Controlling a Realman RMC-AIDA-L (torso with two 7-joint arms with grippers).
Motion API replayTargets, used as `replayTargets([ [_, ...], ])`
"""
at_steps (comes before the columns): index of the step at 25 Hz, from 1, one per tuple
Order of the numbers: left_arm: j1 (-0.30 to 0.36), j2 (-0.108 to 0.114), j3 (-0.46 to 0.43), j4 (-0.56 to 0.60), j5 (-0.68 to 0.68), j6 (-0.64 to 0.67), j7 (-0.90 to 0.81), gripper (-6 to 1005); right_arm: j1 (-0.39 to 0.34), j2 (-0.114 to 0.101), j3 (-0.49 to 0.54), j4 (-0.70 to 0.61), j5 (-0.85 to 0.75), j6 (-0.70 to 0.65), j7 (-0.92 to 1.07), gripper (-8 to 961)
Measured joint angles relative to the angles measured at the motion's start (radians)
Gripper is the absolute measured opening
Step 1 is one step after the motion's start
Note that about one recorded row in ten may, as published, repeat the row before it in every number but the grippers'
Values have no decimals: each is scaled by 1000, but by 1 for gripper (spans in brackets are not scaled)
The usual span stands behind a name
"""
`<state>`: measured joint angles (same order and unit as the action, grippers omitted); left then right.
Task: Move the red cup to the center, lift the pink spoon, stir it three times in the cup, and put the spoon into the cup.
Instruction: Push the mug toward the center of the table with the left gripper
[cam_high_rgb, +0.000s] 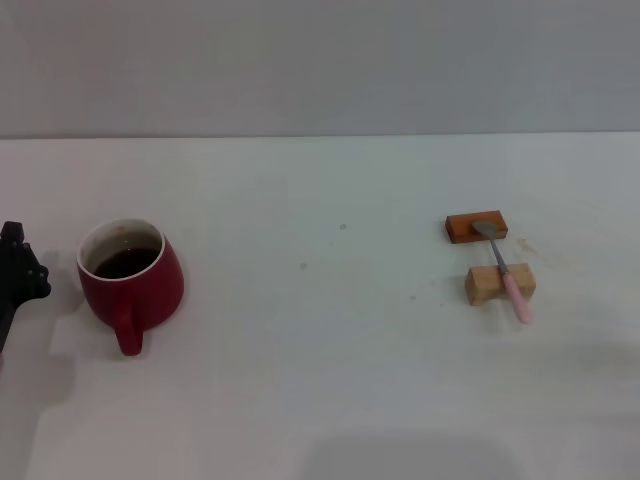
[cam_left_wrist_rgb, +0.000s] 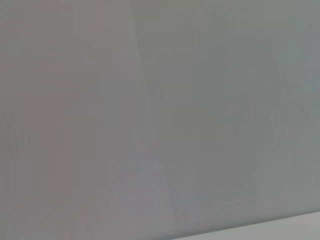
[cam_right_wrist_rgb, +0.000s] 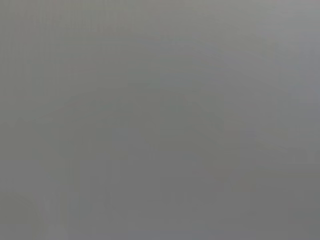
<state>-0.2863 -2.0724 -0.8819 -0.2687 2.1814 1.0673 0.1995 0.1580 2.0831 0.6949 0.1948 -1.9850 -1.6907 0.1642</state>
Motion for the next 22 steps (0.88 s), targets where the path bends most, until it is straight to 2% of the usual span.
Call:
replayTargets([
  [22,-40,2,59,10,1,-64,10,13,-5,0,-9,6,0,-11,1,795],
])
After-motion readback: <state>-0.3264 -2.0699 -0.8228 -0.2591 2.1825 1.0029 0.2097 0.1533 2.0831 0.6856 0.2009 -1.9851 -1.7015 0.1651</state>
